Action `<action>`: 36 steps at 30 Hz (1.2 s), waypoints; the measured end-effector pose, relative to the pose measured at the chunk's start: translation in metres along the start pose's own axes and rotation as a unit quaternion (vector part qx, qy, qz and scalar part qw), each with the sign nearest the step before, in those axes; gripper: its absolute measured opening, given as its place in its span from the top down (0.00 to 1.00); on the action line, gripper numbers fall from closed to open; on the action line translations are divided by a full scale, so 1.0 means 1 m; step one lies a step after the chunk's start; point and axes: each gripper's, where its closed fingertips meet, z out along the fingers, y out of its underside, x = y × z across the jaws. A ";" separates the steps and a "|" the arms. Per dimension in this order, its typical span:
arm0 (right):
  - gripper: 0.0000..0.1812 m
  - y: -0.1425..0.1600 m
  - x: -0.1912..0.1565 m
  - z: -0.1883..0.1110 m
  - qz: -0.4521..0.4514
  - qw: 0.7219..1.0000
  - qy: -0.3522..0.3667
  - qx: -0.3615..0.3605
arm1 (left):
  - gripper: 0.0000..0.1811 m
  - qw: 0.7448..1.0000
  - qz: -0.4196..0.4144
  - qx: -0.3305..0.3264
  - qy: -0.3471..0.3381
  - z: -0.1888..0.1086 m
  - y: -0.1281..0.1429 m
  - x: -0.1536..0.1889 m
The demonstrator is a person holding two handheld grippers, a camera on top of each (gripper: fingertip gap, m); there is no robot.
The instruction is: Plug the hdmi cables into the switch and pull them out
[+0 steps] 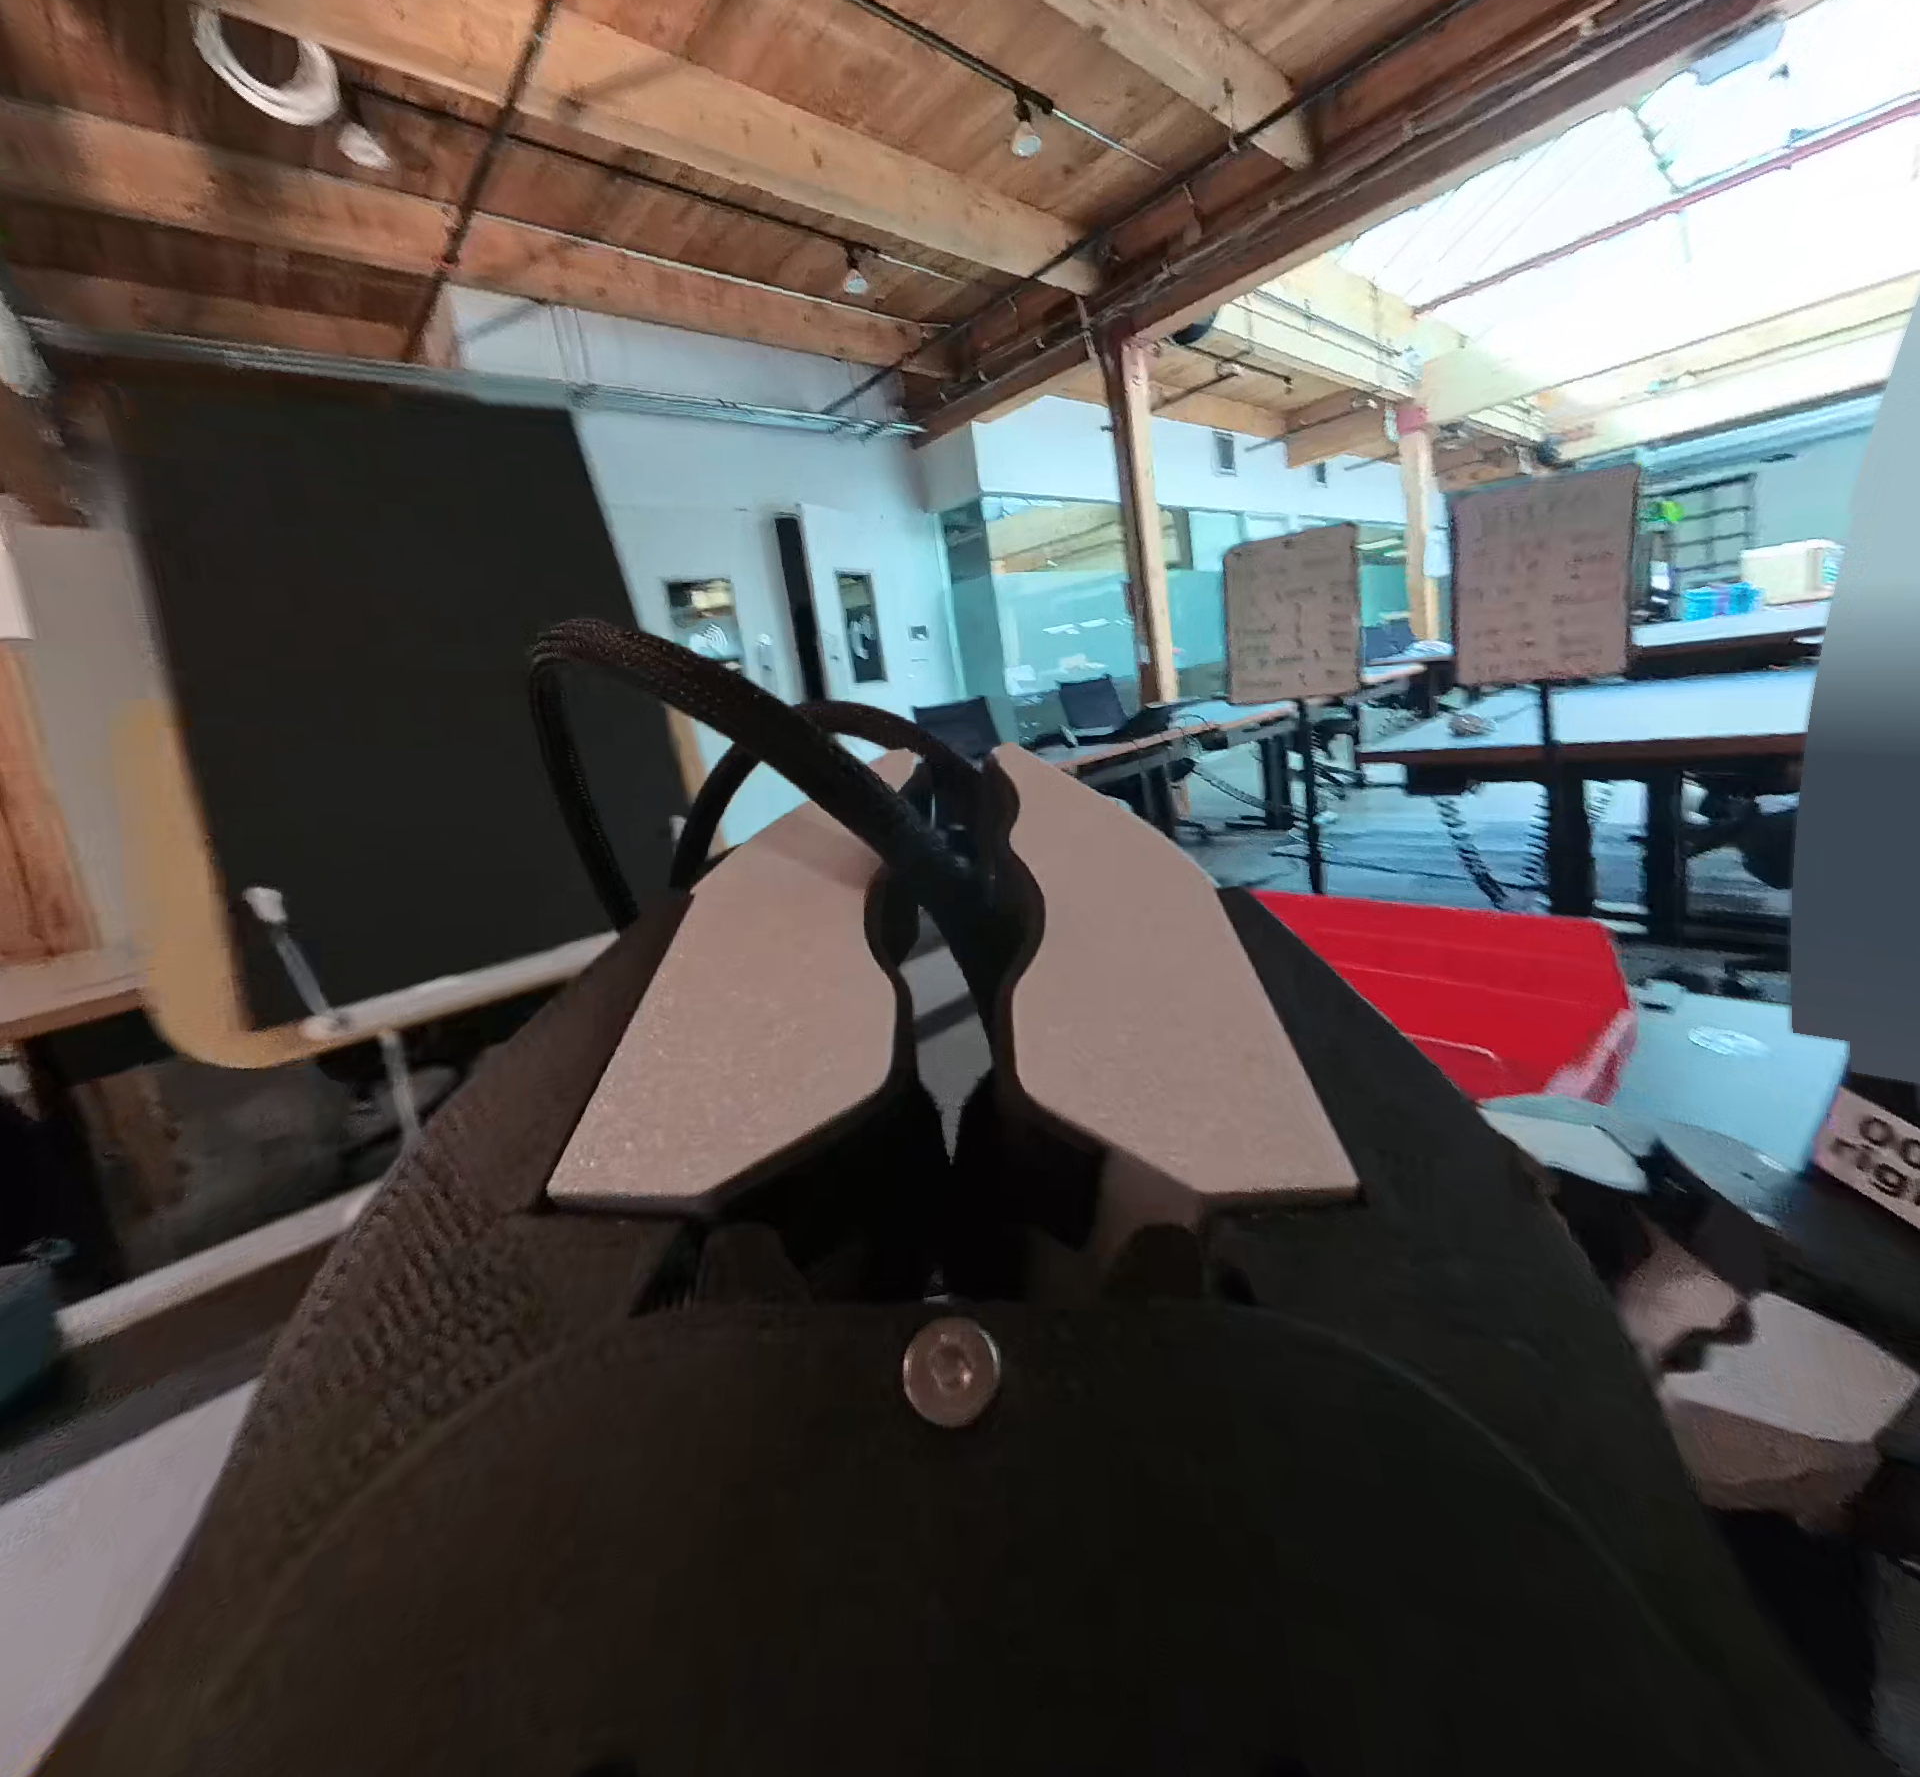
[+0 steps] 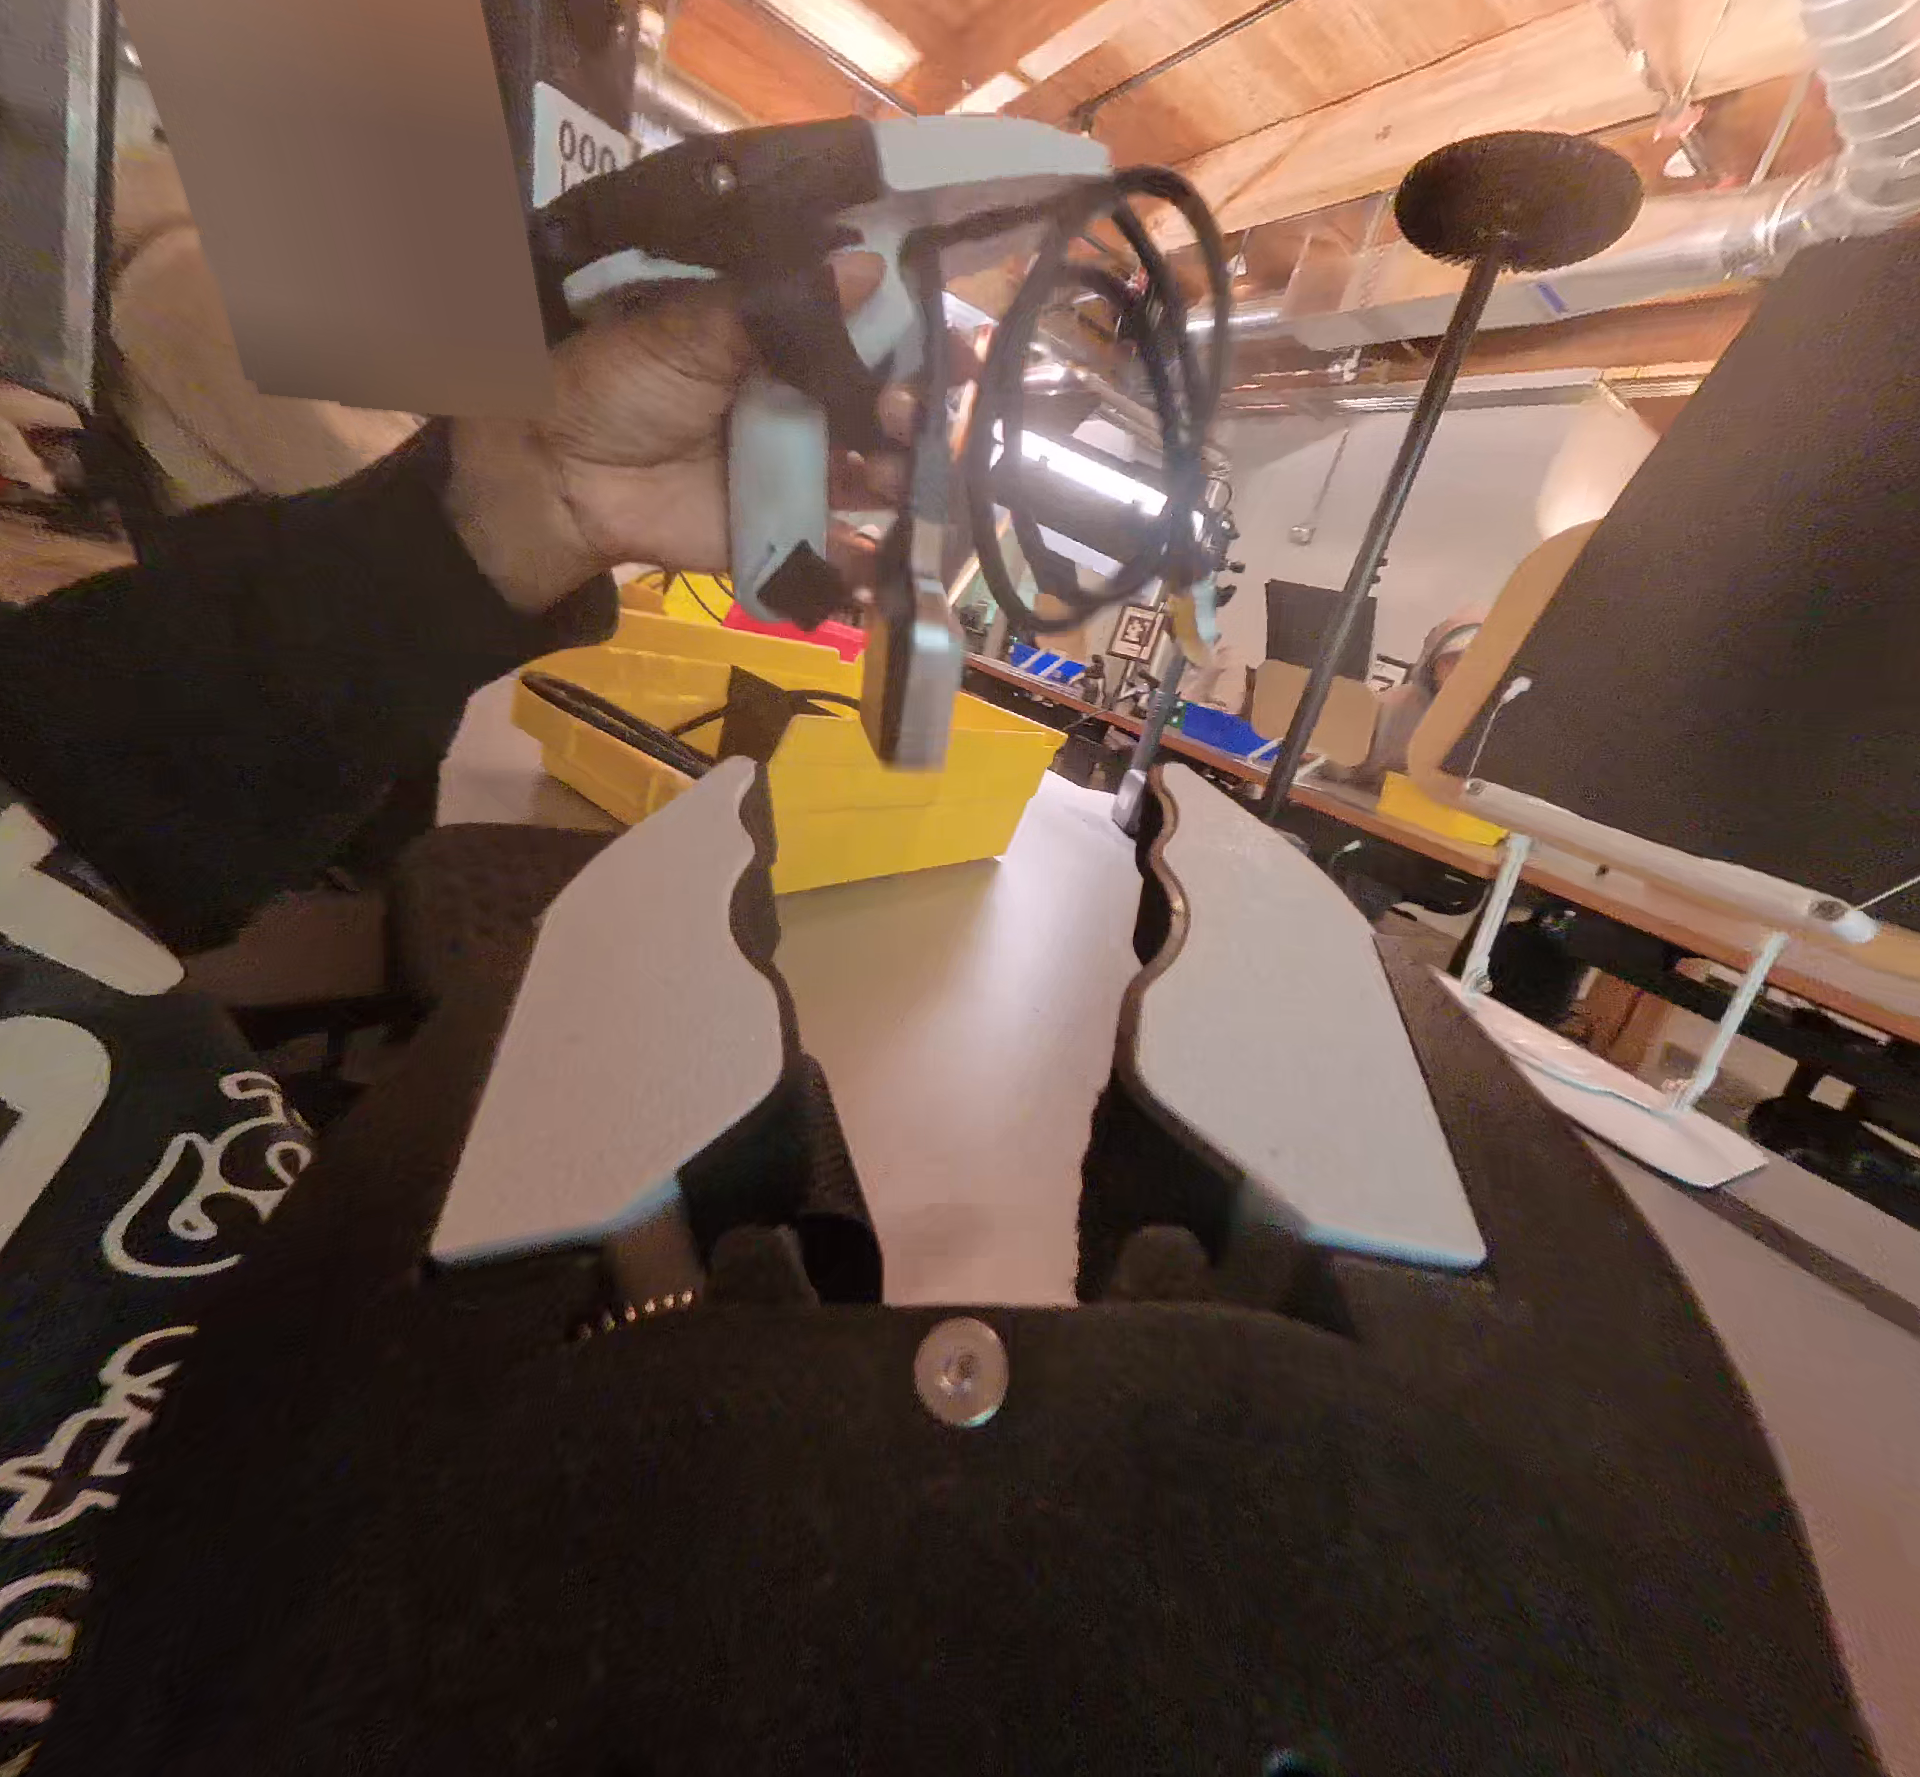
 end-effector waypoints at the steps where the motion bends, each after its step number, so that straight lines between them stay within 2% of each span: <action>1: 0.63 0.001 -0.001 0.001 0.000 1.000 0.001 -0.005 | 0.95 1.000 -0.011 -0.008 0.019 0.005 0.010 0.014; 6: 0.65 0.010 -0.002 0.004 0.042 0.998 -0.014 -0.040 | 0.95 0.992 -0.079 -0.027 0.099 0.023 0.035 0.066; 8: 0.74 0.017 -0.010 0.006 0.036 0.997 -0.030 -0.068 | 0.95 0.988 -0.096 -0.028 0.117 0.028 0.038 0.078; 9: 0.86 0.020 -0.007 0.006 0.028 0.996 -0.015 -0.081 | 0.95 0.987 -0.100 -0.027 0.123 0.030 0.039 0.083; 11: 0.88 0.021 0.003 0.003 0.043 0.996 0.015 -0.083 | 0.95 0.986 -0.092 -0.030 0.138 0.032 0.041 0.090; 12: 0.88 0.017 0.004 0.001 0.074 0.995 -0.001 -0.070 | 0.93 0.985 -0.083 -0.035 0.150 0.031 0.042 0.093; 13: 0.88 0.013 0.007 -0.002 0.120 0.991 -0.014 -0.054 | 0.90 0.982 -0.072 -0.041 0.167 0.029 0.043 0.096; 14: 0.88 0.009 0.013 -0.005 0.168 0.985 -0.019 -0.033 | 0.81 0.980 -0.063 -0.048 0.183 0.025 0.046 0.098; 15: 0.88 0.005 0.018 -0.009 0.212 0.977 -0.030 -0.013 | 0.66 0.978 -0.057 -0.066 0.189 0.022 0.052 0.098; 16: 0.88 0.002 0.023 -0.012 0.257 0.966 -0.038 0.008 | 0.56 0.976 -0.050 -0.083 0.196 0.018 0.060 0.097; 17: 0.88 0.002 0.030 -0.014 0.307 0.951 -0.035 0.018 | 0.54 0.975 -0.042 -0.082 0.205 0.012 0.064 0.096; 20: 0.88 0.010 0.046 -0.019 0.424 0.904 -0.044 0.025 | 0.55 0.979 0.015 -0.035 0.200 -0.006 0.076 0.093; 24: 0.89 0.011 0.057 -0.023 0.481 0.875 -0.042 0.041 | 0.54 0.966 0.140 -0.097 0.194 -0.024 0.129 0.104; 26: 0.88 0.013 0.058 -0.023 0.485 0.873 -0.039 0.039 | 0.53 0.950 0.219 -0.133 0.181 -0.026 0.154 0.109; 28: 0.88 0.015 0.056 -0.022 0.481 0.876 -0.037 0.029 | 0.53 0.940 0.263 -0.151 0.157 -0.021 0.165 0.112; 31: 0.88 0.016 0.051 -0.020 0.467 0.883 -0.040 0.017 | 0.53 0.945 0.243 -0.170 0.137 -0.012 0.173 0.113; 33: 0.88 0.017 0.046 -0.018 0.454 0.890 -0.045 0.003 | 0.53 0.940 0.258 -0.197 0.108 -0.009 0.181 0.103; 34: 0.88 0.018 0.043 -0.017 0.444 0.895 -0.047 -0.005 | 0.54 0.935 0.275 -0.205 0.094 -0.008 0.184 0.098; 36: 0.89 0.019 0.037 -0.014 0.418 0.907 -0.047 -0.023 | 0.69 0.931 0.290 -0.209 0.077 -0.009 0.185 0.095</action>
